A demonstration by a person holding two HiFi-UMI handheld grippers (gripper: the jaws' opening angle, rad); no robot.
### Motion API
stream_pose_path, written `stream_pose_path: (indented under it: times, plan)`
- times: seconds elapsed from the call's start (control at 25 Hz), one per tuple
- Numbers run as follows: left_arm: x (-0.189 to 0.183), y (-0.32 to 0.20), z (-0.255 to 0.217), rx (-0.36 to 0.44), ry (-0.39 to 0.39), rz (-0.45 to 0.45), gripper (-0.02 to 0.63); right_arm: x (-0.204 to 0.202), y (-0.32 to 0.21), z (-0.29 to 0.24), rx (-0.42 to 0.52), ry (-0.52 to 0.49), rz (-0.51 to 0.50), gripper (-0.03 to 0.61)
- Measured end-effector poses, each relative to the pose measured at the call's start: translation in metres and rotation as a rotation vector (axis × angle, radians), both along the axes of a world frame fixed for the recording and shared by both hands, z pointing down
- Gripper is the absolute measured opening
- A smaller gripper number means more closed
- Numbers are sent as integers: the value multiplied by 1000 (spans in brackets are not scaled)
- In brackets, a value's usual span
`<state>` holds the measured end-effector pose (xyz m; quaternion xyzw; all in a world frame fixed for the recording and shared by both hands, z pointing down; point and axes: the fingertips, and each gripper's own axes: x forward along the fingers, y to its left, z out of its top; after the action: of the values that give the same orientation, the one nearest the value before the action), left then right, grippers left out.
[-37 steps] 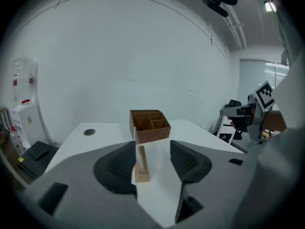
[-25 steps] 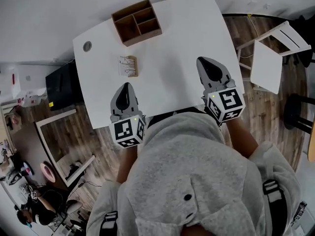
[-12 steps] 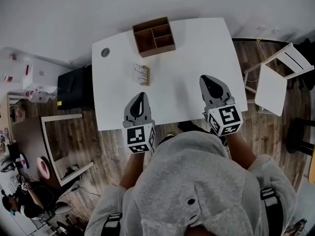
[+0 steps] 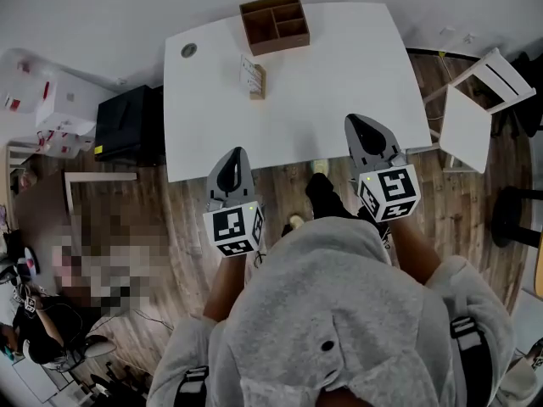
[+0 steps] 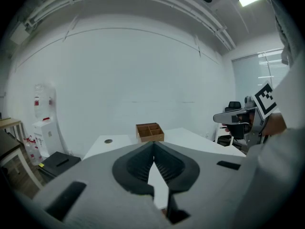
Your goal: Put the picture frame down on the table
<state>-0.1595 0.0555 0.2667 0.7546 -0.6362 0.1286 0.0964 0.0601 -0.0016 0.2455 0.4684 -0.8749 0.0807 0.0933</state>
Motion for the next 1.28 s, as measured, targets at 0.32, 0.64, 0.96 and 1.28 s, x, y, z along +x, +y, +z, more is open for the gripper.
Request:
stream_pose_path:
  times: [0.32,0.64,0.96,1.28]
  plan:
    - [-13,80,-17,54,-37,7,21,0,75,-21,55,34,8,26]
    - [-7,124,-19,81,-35,35,21,18,128,-29,69,77,56,26]
    - [-2,138,-16,73,-25,40,21,26,141,-30,56,61,90,26]
    - [15,141,-11,63,-34,60,21,35,146,-22,50,53,91,26]
